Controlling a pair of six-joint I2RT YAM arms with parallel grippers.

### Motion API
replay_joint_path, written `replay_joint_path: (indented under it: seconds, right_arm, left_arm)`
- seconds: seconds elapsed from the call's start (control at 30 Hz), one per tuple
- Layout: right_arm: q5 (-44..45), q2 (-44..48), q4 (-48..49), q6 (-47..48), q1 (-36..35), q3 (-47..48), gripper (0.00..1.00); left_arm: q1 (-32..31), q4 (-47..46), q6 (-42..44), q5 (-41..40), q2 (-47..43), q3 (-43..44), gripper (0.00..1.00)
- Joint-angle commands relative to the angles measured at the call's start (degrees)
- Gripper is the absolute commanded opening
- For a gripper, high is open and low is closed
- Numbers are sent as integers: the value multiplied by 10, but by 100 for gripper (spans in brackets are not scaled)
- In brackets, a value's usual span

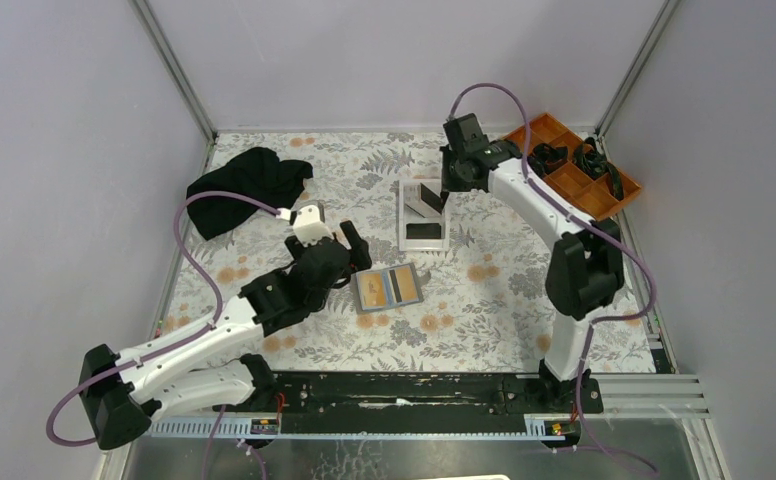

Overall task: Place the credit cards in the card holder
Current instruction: Pick up the credit card from the storage box.

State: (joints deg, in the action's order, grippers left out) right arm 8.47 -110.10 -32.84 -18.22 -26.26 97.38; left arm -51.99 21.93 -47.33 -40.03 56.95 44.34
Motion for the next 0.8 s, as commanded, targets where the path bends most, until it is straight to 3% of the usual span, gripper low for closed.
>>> replay_joint_path:
  seconds: [0.0, 0.37, 0.6, 0.77]
  right_arm:
    - [-5, 115, -5, 19, -9, -33, 0]
    - [-272, 351, -56, 24, -13, -186, 0]
    - [-429, 440, -72, 5, -16, -267, 0]
    - [-488, 474, -52, -17, -18, -306, 0]
  left_arm:
    - [8, -98, 44, 44, -27, -8, 96]
    - [57, -234, 118, 290, -42, -24, 100]
    - [94, -262, 117, 468, -8, -10, 100]
    - [98, -274, 116, 568, 26, 3, 97]
